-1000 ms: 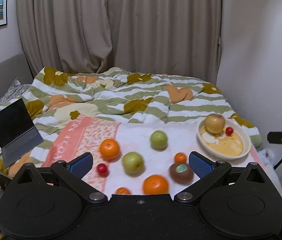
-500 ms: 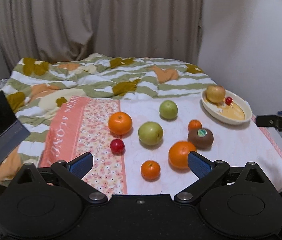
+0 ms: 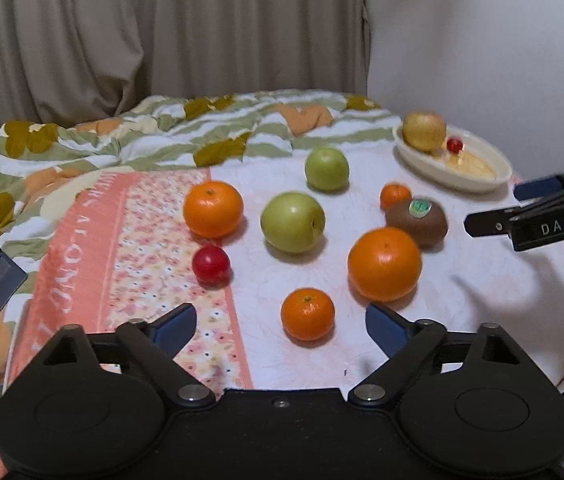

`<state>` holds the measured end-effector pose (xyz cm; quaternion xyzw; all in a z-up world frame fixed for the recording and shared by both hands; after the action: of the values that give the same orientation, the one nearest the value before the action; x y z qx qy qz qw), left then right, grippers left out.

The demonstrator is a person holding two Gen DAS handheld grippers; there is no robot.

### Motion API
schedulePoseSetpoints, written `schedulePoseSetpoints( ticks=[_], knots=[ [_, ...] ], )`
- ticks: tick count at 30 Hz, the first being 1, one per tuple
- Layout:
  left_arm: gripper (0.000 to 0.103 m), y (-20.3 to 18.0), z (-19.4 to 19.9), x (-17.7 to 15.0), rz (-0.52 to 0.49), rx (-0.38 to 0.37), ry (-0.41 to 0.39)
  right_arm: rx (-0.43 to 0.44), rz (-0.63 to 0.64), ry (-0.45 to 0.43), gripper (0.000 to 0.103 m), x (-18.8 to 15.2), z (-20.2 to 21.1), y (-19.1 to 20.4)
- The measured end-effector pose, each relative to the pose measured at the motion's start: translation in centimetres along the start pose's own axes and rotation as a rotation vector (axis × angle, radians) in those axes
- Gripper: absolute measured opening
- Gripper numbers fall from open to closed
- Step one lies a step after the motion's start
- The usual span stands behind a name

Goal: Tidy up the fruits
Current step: 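Move both tools back toward the remaining fruits on the cloth, then grasp the tangerine with the left tool while the right tool grasps the kiwi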

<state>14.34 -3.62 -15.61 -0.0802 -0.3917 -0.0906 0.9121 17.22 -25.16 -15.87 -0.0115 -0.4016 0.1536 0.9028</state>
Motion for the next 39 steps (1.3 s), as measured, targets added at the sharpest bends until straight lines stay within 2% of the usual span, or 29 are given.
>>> schedulePoseSetpoints(
  ticks=[6,12,13,21,24,32,35,36,39],
  knots=[
    [0.08,-1.1,-2.5,-0.5,-0.04,-0.016,0.038,0.039,0.017,0.013,0.103,-0.2,-2.8,0.3],
    [0.05,-1.7,-3.9,-1.0,-0.058,-0.021,0.077,0.08,0.017,0.008,0.103,0.0,-3.9,0.5],
    [0.041,-1.7,-4.1,-1.0,-0.057,-0.02,0.083,0.087,0.02,0.007,0.103,0.0,-4.0,0.6],
    [0.041,-1.3,-3.9,-1.2,-0.047,-0.001,0.088,0.13,0.036,0.0,0.103,0.4,-4.6,1.1],
    [0.041,-0.9,-3.7,-1.3,-0.033,0.003,0.091,0.149,0.04,0.001,0.094,0.7,-5.0,1.5],
    [0.041,-0.2,-3.4,-1.4,-0.01,0.018,0.091,0.175,0.057,0.003,0.087,1.1,-6.2,2.3],
    [0.041,0.1,-3.3,-1.4,-0.001,0.024,0.089,0.181,0.057,0.004,0.082,1.3,-6.6,2.5],
    [0.041,0.2,-3.2,-1.3,0.002,0.026,0.087,0.183,0.057,0.007,0.077,1.3,-6.8,2.6],
    [0.041,0.6,-2.9,-1.2,0.011,0.028,0.082,0.176,0.05,0.004,0.076,1.3,-6.7,2.5]
  ],
)
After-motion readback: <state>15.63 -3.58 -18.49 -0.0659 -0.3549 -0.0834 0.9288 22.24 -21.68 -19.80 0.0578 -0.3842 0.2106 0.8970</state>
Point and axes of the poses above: each gripper's, at about its wrist camera, not at the fingertips, and z roughly against the way its jaws point, y to its left, x to its top, the point moved 9 cm from there along -z, roughly the way its jaws point, and after that the axes turned 9 degrees about z, right-handed, at the moved point
